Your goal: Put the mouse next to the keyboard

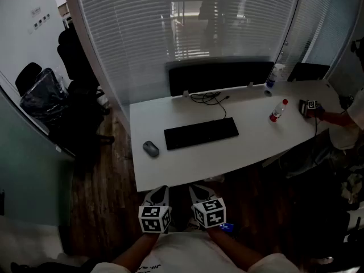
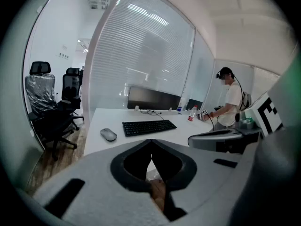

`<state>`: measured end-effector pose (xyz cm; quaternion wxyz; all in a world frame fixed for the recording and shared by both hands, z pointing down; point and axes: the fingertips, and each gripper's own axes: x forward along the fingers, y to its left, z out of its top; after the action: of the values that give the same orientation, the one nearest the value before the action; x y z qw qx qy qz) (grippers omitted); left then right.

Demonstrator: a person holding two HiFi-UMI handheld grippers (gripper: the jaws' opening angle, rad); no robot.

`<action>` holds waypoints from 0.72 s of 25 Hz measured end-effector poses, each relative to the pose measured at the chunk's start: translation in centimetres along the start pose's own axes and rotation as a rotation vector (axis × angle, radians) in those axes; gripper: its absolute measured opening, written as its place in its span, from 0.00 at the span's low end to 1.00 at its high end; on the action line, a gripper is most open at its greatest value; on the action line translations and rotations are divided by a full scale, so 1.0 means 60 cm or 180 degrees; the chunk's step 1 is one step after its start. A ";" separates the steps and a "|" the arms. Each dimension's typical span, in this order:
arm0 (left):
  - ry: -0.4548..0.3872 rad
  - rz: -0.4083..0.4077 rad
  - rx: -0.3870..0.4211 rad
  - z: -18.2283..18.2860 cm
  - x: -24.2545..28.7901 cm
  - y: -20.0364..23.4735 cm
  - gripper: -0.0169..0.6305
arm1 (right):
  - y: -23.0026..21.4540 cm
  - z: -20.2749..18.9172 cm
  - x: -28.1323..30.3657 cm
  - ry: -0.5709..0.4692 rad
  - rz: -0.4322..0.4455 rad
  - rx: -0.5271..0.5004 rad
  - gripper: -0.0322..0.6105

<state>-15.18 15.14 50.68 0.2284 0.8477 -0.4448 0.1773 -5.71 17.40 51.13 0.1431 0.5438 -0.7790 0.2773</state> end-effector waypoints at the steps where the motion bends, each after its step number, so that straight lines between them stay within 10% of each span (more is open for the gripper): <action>1: -0.0006 0.0005 -0.0001 0.001 0.002 -0.007 0.04 | -0.004 0.001 -0.003 -0.0003 0.0015 -0.0011 0.06; 18: 0.0009 0.0025 0.0024 -0.007 0.038 -0.052 0.04 | -0.054 -0.014 -0.001 0.0087 0.0107 0.0029 0.06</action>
<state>-11.39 15.38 51.45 0.2251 0.8466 -0.4471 0.1809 -2.76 17.13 52.65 0.1466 0.5275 -0.7847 0.2907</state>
